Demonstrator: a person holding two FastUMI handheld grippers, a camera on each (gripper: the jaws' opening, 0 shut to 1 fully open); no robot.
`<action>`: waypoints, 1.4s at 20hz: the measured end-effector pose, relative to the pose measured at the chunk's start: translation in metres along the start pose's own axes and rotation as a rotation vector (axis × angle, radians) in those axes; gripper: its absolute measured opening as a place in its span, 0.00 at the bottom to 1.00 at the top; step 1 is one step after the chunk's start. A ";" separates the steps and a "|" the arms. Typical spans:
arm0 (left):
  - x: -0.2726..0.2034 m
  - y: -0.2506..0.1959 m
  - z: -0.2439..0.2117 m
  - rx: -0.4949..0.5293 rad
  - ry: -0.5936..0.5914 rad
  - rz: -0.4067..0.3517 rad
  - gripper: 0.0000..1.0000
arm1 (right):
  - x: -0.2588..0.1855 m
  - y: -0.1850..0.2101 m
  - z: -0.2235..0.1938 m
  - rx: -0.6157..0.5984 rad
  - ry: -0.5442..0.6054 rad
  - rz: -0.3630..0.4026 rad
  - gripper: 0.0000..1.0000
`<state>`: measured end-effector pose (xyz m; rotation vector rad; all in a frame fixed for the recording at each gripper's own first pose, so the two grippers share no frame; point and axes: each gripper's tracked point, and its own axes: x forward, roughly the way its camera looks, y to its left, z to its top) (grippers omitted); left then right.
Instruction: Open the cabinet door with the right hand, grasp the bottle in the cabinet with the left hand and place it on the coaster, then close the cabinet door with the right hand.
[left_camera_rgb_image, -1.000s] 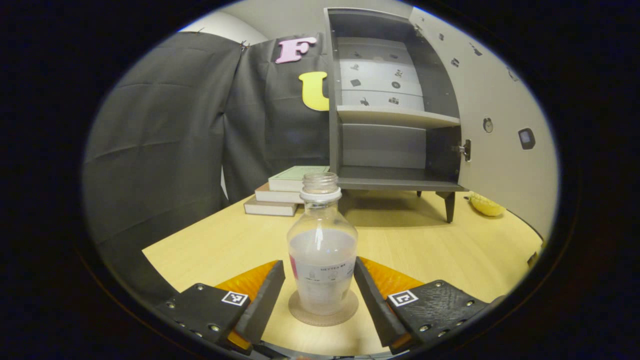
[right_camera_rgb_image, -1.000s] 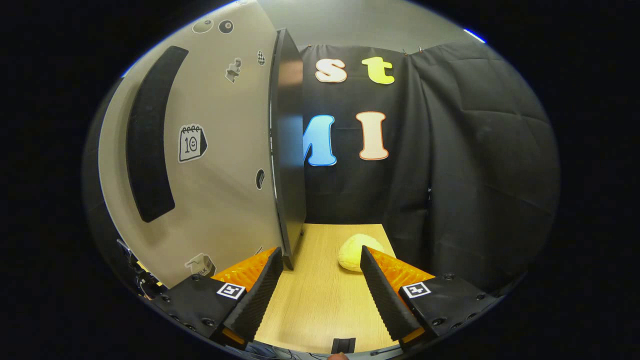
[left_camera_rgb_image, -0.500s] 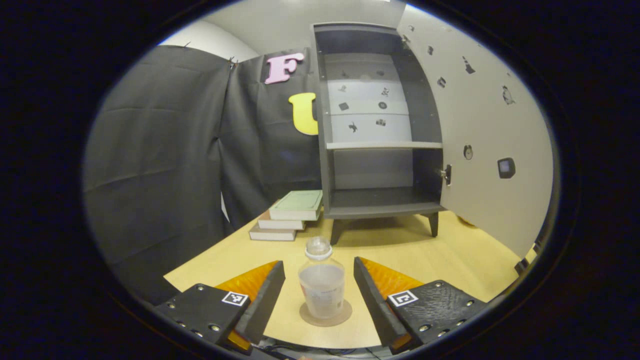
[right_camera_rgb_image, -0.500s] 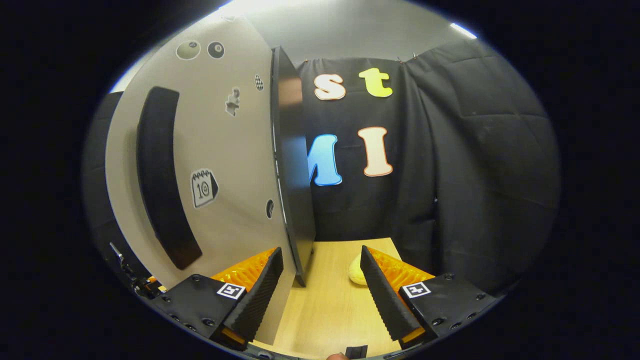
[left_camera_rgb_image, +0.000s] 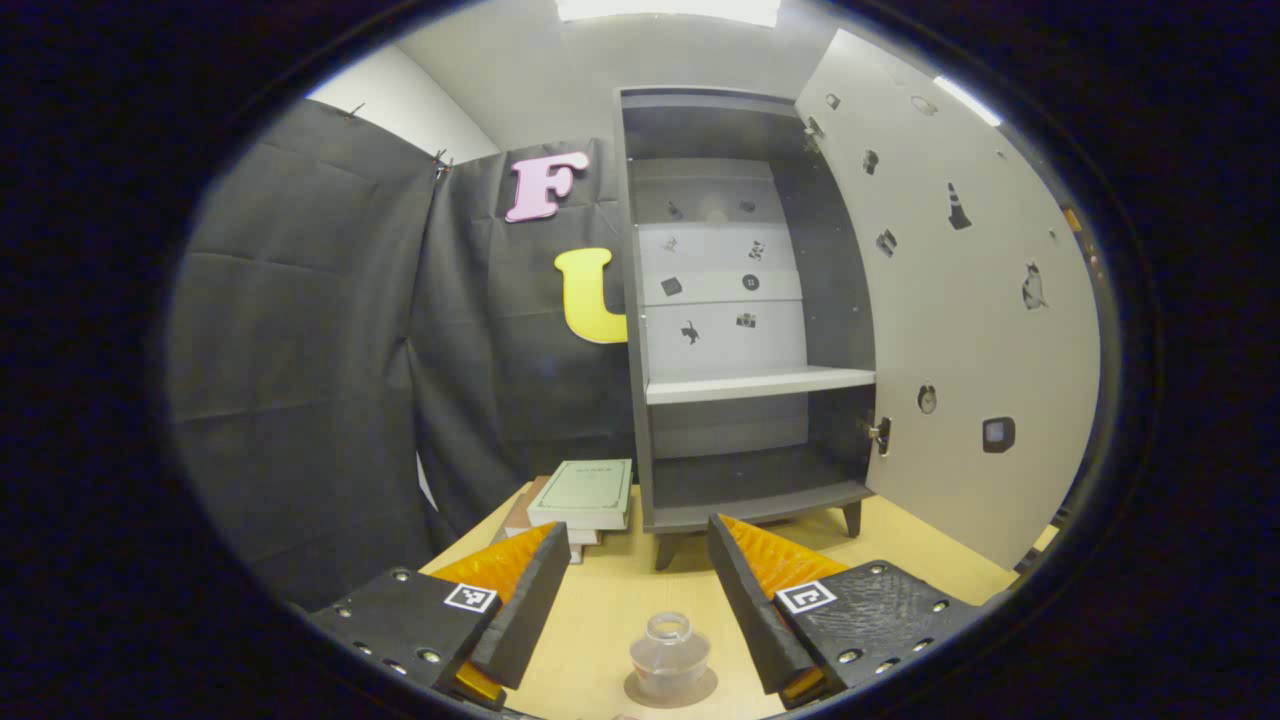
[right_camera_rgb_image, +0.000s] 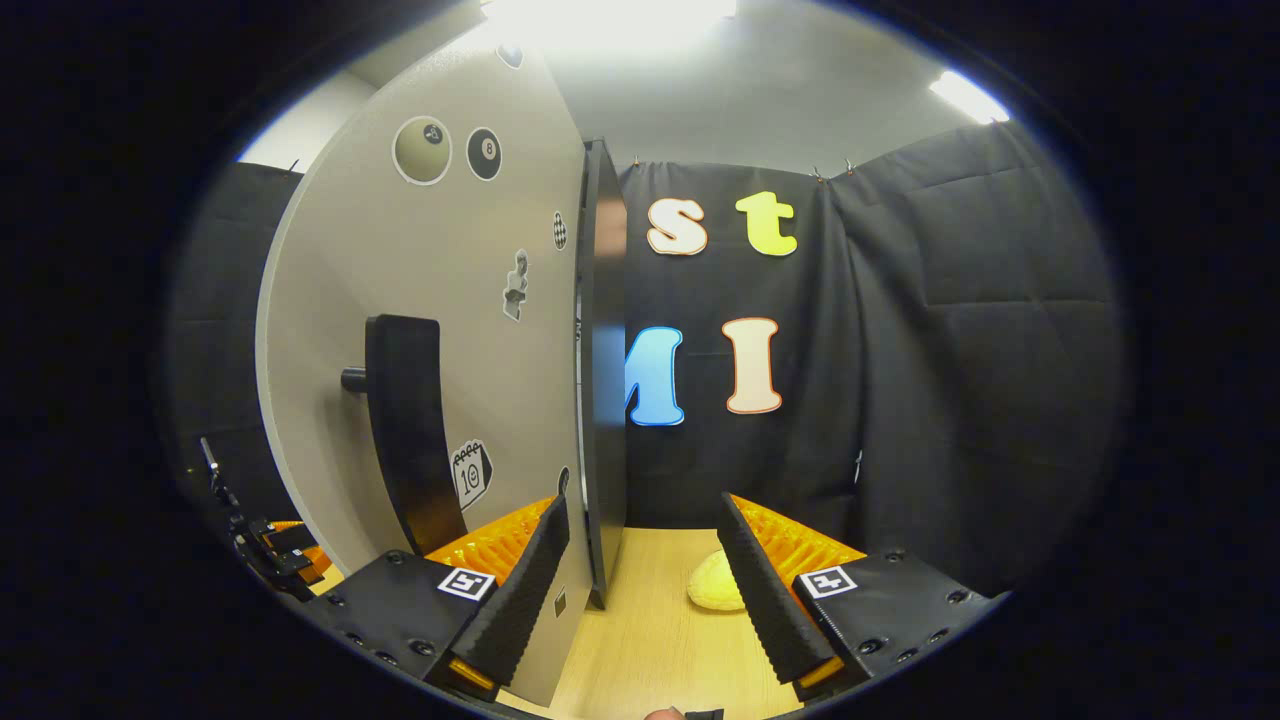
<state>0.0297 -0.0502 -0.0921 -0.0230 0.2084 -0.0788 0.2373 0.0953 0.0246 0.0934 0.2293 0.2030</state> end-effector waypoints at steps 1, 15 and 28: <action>0.003 0.007 0.005 -0.003 -0.009 -0.006 0.86 | 0.002 0.007 -0.001 0.009 0.003 0.005 0.95; 0.014 0.119 0.010 -0.012 -0.057 0.026 0.84 | 0.049 0.157 0.005 -0.032 -0.023 0.179 0.94; -0.017 0.246 -0.013 -0.041 -0.048 0.196 0.84 | 0.129 0.276 0.012 -0.127 -0.082 0.174 0.96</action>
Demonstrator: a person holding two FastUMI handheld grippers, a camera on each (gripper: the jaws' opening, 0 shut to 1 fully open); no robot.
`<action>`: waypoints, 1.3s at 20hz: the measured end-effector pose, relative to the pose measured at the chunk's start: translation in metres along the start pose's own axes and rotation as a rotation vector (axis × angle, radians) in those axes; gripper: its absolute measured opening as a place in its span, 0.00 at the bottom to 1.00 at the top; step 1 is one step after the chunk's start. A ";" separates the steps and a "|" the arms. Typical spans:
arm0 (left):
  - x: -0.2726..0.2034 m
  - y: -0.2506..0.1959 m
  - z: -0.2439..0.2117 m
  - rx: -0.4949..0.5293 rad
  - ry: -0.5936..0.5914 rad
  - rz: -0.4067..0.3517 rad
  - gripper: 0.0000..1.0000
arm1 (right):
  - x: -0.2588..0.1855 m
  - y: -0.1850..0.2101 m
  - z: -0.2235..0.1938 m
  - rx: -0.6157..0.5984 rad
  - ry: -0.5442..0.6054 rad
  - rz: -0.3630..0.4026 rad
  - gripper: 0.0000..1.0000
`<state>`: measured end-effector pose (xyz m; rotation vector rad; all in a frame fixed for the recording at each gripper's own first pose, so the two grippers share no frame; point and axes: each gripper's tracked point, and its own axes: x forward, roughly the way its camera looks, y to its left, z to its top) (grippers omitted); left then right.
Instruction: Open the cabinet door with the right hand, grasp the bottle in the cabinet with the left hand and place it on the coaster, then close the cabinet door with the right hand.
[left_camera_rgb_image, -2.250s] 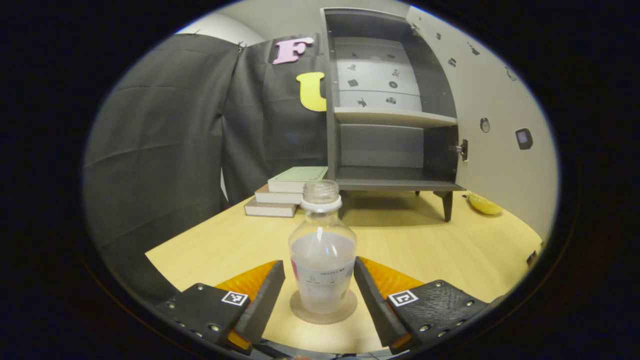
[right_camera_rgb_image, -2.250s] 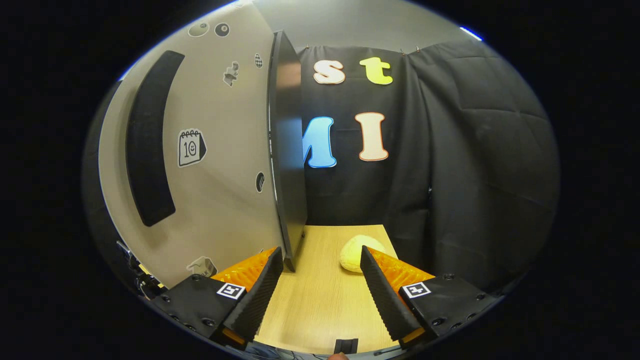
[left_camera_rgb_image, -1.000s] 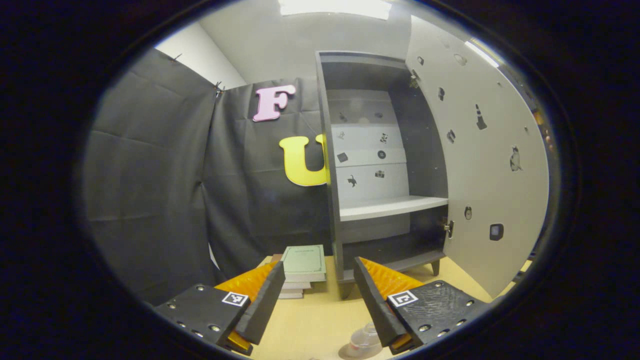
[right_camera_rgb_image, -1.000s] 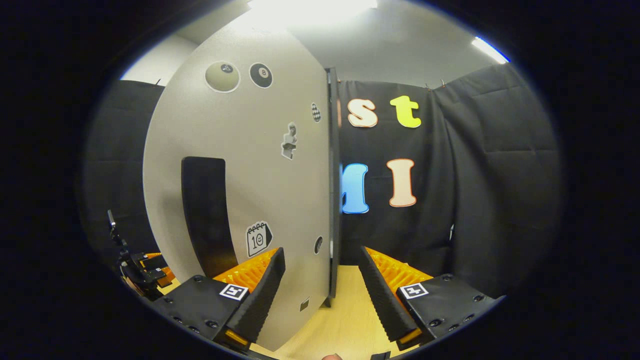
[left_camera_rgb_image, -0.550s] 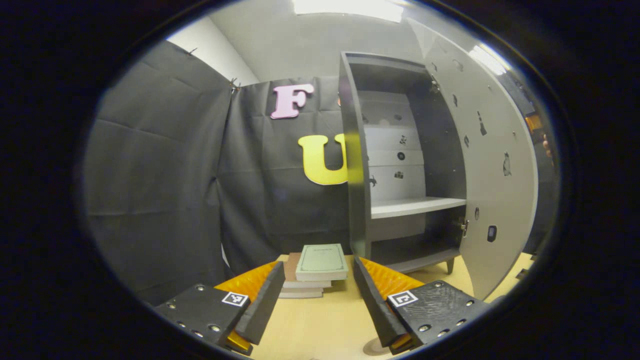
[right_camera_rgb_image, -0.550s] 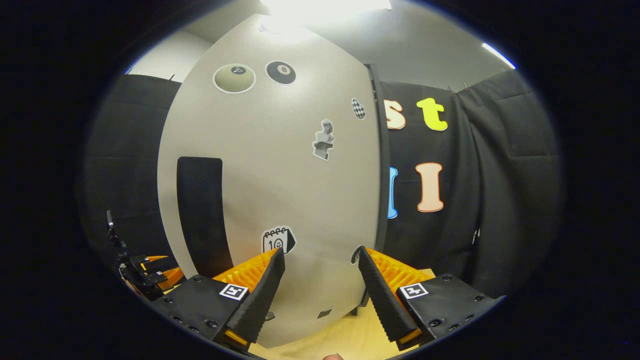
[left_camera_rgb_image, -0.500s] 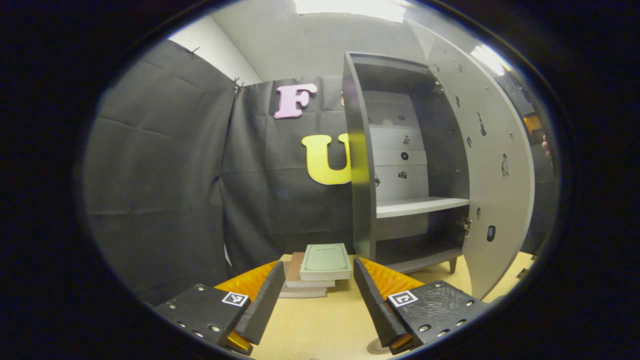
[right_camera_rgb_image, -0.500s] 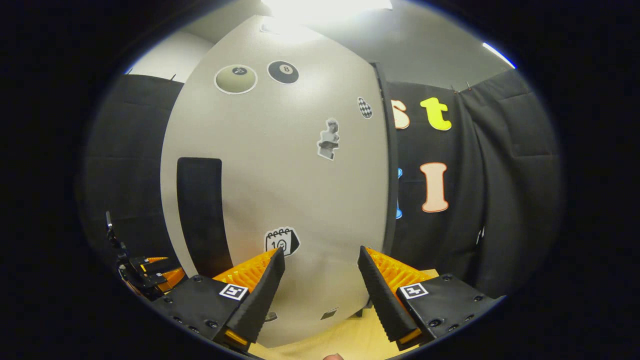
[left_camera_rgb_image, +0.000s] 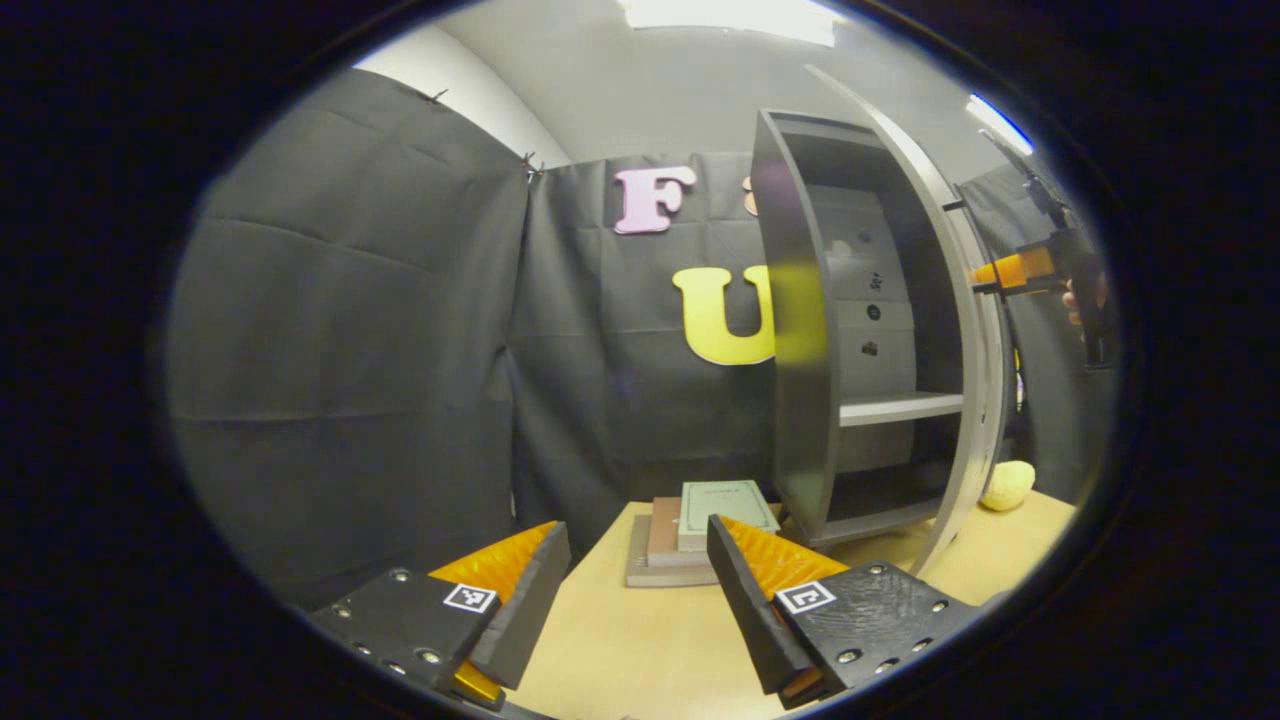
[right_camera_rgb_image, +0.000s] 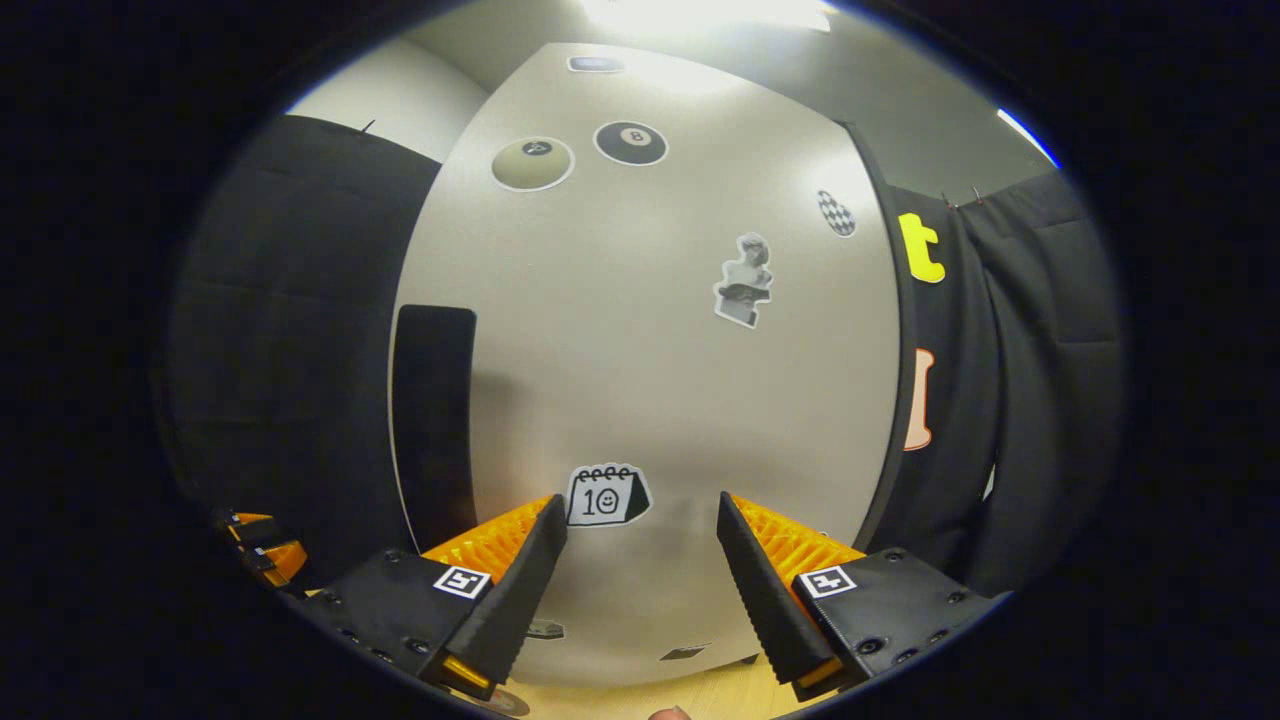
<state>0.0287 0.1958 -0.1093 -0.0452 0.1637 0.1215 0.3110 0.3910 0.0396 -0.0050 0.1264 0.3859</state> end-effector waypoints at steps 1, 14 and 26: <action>-0.001 0.010 -0.002 0.001 0.004 0.018 0.84 | 0.003 0.007 0.001 -0.020 -0.004 -0.013 0.95; -0.004 0.044 -0.015 0.006 0.053 0.076 0.84 | 0.005 0.003 -0.008 0.095 -0.023 -0.104 0.94; 0.026 -0.067 0.042 0.016 -0.020 -0.059 0.84 | -0.094 -0.073 0.001 0.060 -0.071 -0.145 0.96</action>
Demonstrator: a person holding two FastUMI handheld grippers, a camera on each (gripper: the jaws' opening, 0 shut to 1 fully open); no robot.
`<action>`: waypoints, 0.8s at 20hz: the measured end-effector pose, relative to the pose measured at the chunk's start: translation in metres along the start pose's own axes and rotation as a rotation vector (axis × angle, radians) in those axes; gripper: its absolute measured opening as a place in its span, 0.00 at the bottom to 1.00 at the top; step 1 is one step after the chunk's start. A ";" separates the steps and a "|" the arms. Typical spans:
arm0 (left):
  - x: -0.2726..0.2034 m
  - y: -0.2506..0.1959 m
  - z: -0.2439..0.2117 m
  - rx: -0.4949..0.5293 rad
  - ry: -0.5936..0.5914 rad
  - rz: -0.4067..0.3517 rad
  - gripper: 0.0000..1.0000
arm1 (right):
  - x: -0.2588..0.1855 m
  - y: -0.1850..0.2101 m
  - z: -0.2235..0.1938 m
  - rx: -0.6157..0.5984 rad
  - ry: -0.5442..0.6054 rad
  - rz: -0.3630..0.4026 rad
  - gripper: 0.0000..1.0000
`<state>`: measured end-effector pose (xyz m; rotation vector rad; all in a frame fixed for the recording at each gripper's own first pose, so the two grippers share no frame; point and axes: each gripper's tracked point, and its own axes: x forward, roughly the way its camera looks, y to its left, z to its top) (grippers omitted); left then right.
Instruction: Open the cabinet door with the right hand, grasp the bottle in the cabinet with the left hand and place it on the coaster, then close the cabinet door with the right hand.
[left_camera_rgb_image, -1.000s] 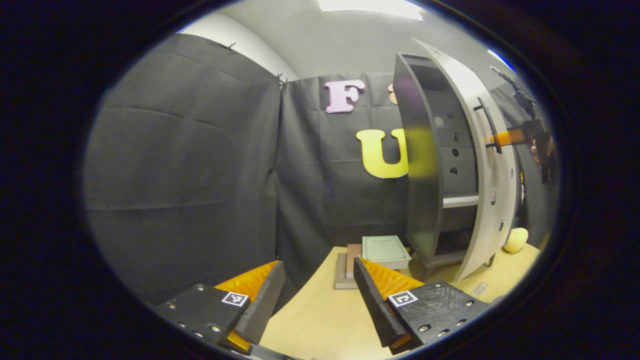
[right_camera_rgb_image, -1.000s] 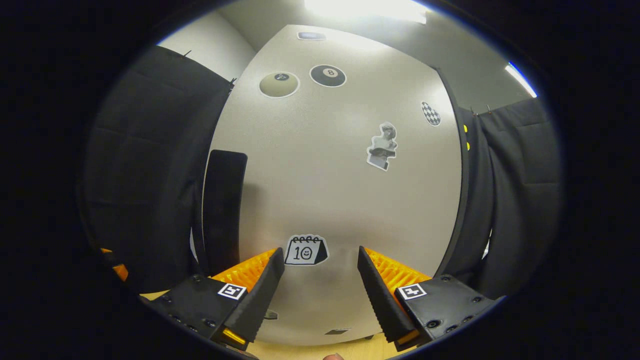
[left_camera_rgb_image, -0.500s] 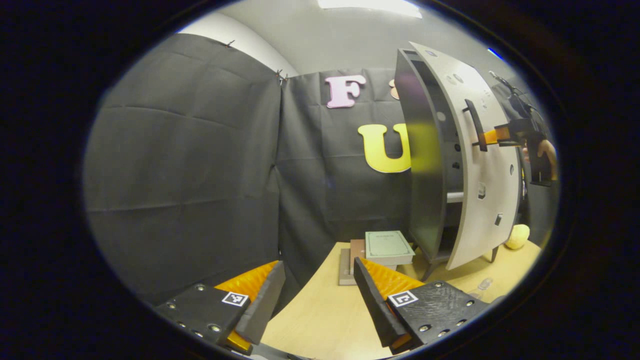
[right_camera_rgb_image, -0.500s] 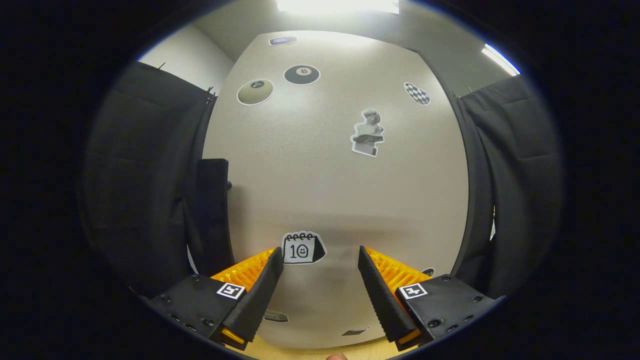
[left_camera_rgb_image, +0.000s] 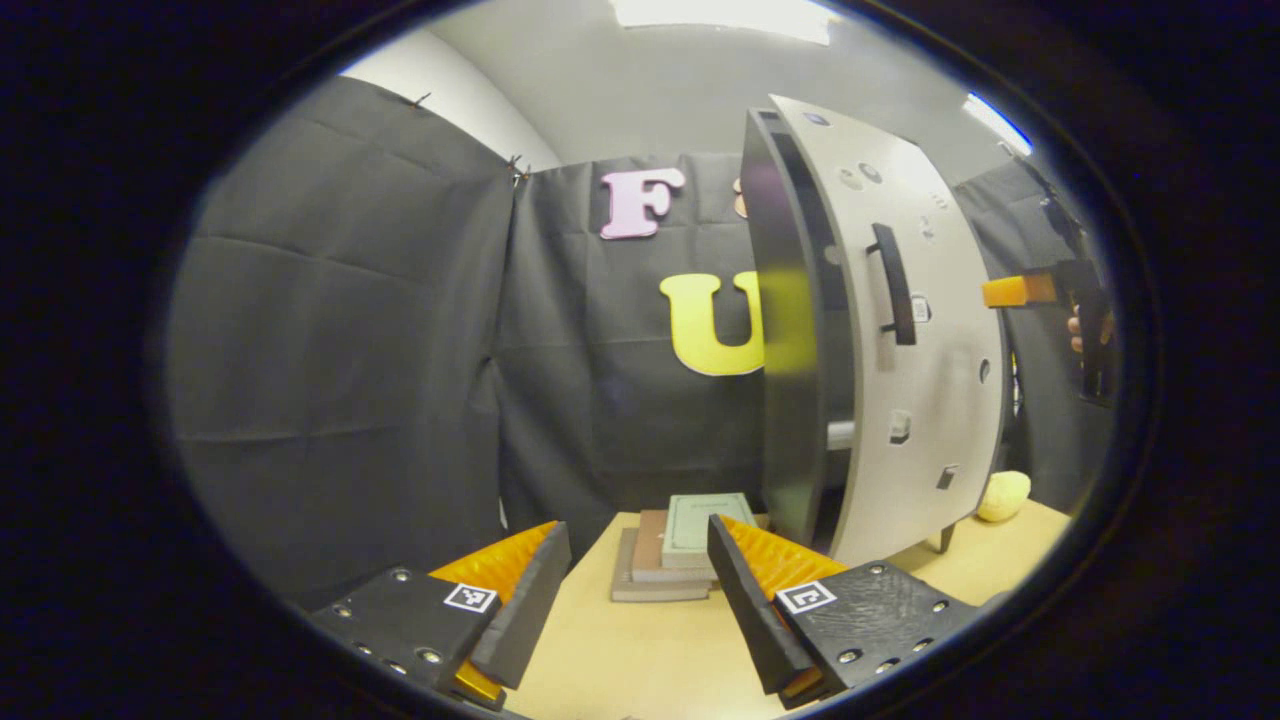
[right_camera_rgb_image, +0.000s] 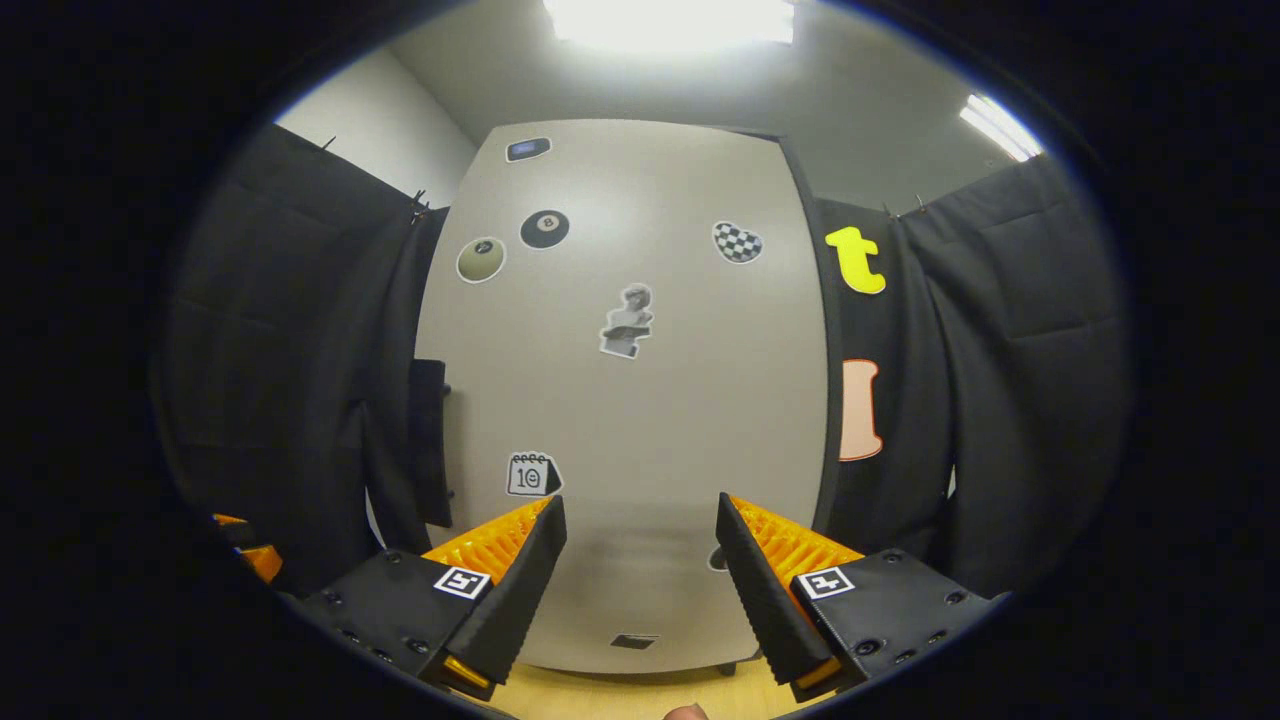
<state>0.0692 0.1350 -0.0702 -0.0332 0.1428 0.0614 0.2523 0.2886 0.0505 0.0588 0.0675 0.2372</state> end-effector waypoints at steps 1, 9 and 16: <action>0.002 -0.013 0.007 0.007 -0.006 -0.010 0.84 | -0.007 -0.014 -0.001 -0.007 0.003 -0.012 0.96; 0.004 -0.116 0.040 0.006 -0.039 -0.087 0.84 | -0.056 -0.120 -0.016 -0.011 0.032 -0.104 0.96; 0.008 -0.179 0.070 0.008 -0.062 -0.122 0.84 | -0.081 -0.185 -0.040 -0.009 0.063 -0.167 0.96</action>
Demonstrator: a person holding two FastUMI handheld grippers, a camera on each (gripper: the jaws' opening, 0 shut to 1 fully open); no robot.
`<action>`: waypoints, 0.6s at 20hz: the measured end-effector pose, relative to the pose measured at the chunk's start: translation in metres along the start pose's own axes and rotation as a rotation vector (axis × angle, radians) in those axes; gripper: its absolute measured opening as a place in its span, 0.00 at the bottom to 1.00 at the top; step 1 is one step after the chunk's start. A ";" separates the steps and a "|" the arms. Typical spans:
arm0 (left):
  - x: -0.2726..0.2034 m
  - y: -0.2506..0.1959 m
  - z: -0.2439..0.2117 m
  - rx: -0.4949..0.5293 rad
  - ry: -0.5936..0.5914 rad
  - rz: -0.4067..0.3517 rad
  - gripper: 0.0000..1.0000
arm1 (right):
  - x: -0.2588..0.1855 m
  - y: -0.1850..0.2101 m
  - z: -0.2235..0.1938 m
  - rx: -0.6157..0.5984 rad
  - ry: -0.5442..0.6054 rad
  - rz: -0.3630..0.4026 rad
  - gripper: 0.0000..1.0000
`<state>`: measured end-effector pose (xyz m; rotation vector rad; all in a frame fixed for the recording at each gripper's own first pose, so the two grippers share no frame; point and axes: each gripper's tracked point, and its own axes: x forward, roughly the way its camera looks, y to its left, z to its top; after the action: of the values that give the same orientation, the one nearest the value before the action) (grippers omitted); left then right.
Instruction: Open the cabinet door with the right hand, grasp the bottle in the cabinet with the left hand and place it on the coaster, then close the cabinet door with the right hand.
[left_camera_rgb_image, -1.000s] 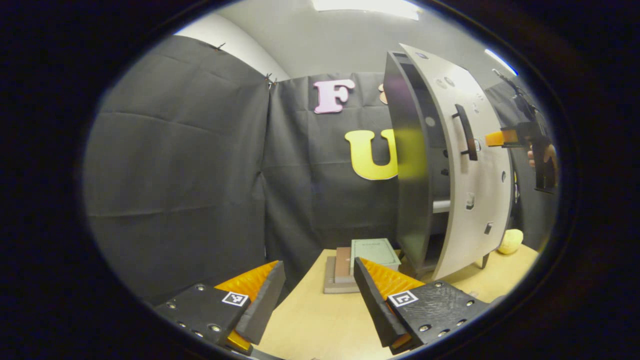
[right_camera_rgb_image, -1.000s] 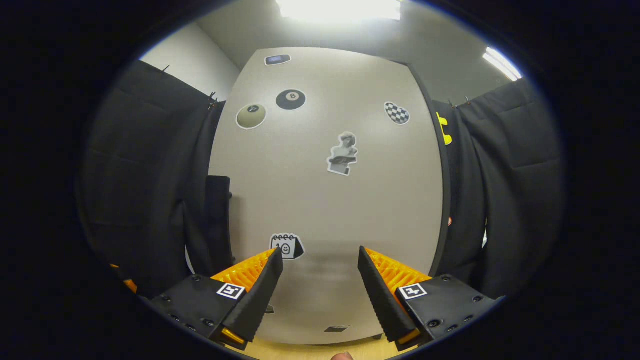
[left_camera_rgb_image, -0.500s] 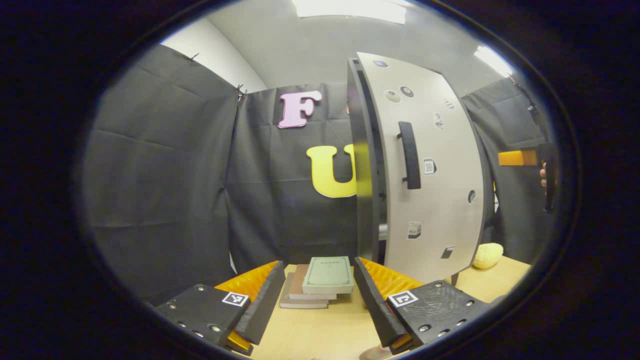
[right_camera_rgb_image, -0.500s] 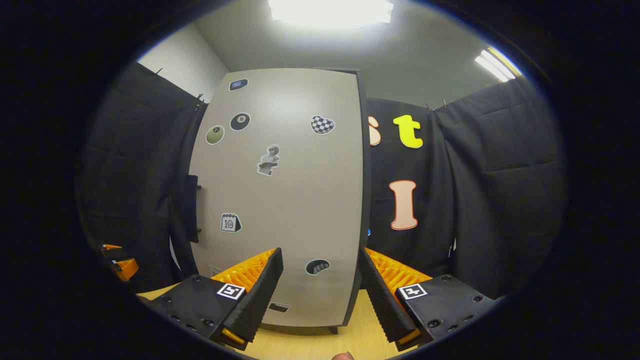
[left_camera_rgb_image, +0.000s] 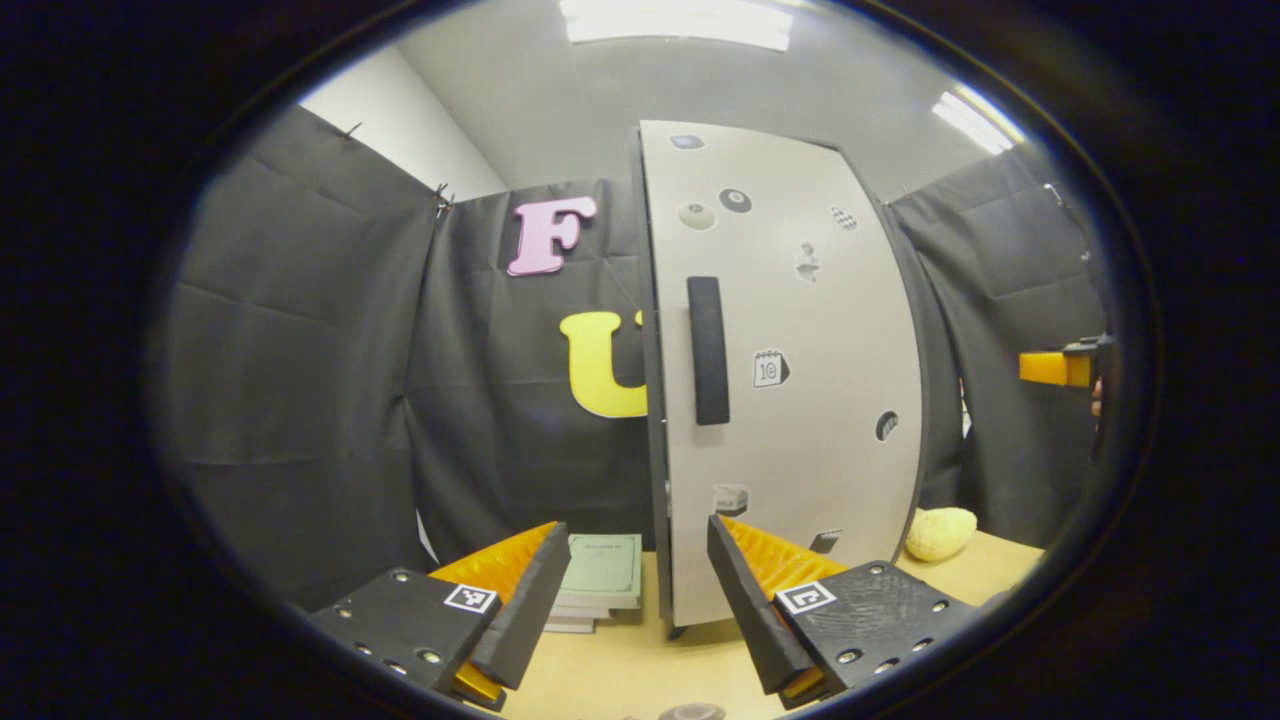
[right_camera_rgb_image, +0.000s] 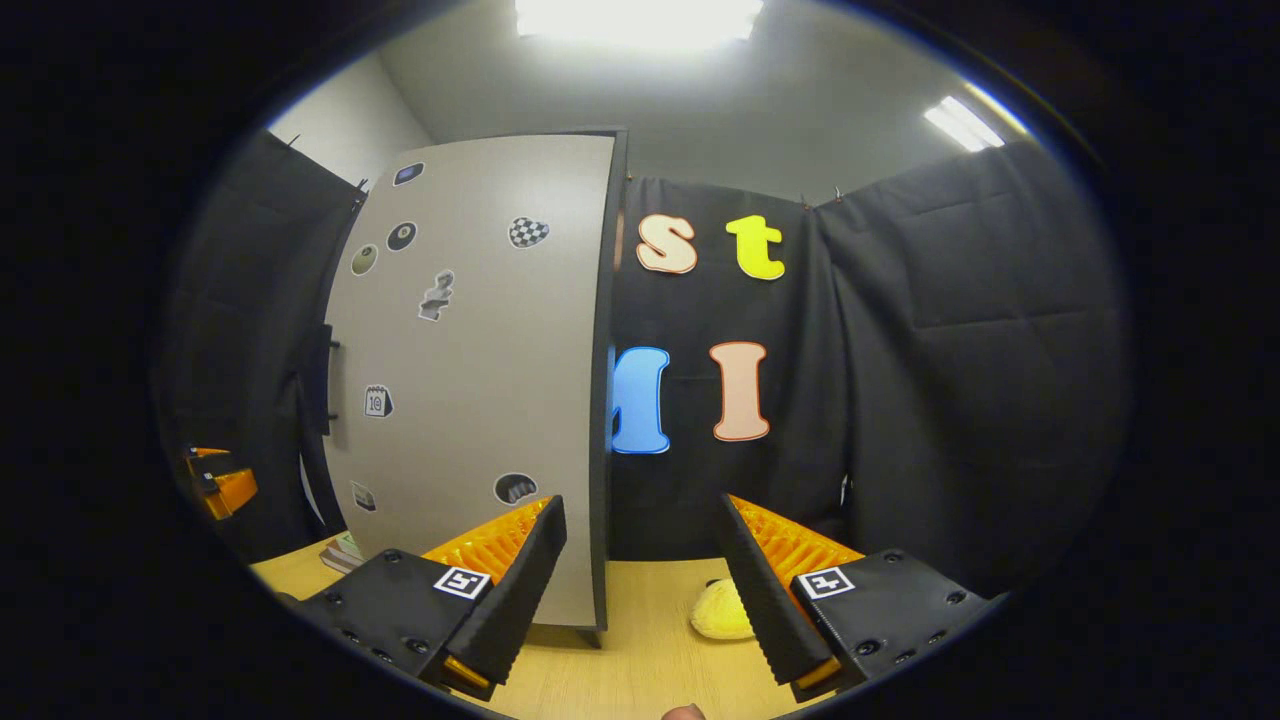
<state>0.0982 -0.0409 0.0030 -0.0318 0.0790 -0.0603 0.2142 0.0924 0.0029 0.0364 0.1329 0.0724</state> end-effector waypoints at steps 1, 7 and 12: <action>0.001 -0.006 0.003 0.001 -0.002 -0.004 0.84 | -0.002 -0.005 -0.006 0.003 0.009 -0.003 0.96; 0.001 -0.023 0.008 0.020 -0.001 -0.004 0.83 | -0.004 -0.018 -0.027 0.015 0.054 0.001 0.93; -0.004 -0.023 0.007 0.022 0.004 0.006 0.84 | -0.003 -0.012 -0.022 -0.006 0.039 0.021 0.96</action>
<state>0.0938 -0.0631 0.0112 -0.0094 0.0820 -0.0551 0.2087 0.0809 -0.0191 0.0301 0.1716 0.0944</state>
